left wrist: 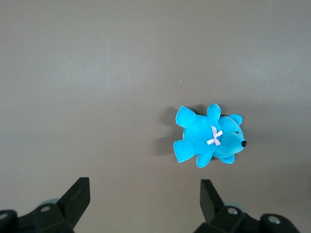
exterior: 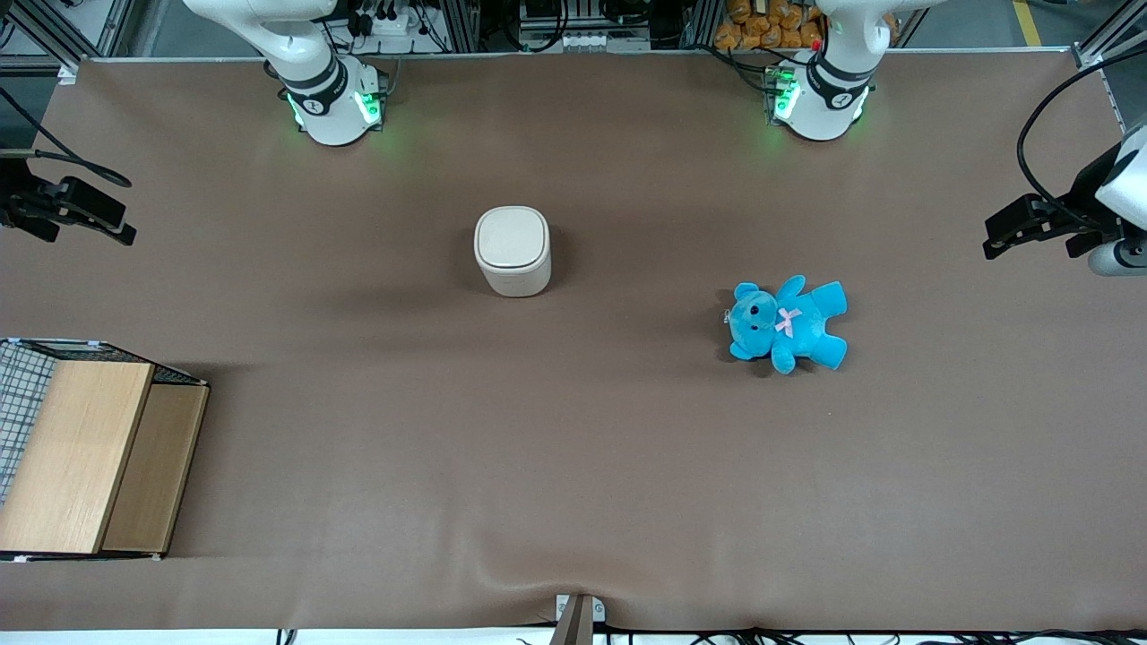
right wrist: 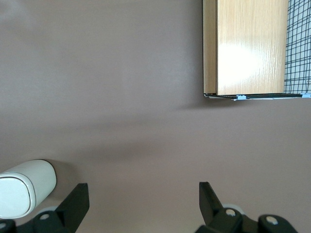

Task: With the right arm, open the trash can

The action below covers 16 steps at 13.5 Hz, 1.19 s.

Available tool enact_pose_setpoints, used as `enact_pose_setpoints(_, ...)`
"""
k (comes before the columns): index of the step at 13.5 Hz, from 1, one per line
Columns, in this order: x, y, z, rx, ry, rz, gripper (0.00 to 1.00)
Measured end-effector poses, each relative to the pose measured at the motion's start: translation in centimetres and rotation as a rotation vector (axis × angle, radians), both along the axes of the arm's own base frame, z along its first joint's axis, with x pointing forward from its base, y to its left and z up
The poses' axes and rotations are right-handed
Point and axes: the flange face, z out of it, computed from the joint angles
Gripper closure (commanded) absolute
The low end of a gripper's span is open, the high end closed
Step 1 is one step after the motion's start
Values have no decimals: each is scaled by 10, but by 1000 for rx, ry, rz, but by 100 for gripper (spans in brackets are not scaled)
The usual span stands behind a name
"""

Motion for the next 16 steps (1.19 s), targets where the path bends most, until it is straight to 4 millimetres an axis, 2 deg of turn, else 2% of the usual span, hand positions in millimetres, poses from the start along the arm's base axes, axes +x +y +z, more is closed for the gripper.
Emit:
enact_pose_setpoints(7,0,0,0,0,1,0,0)
enact_pose_setpoints(11,3,3,-8,0,21,6,0)
enact_pose_setpoints(13,2,13,-11,2,46,26,0)
enact_pose_setpoints(16,0,40,-14,8,68,76,0)
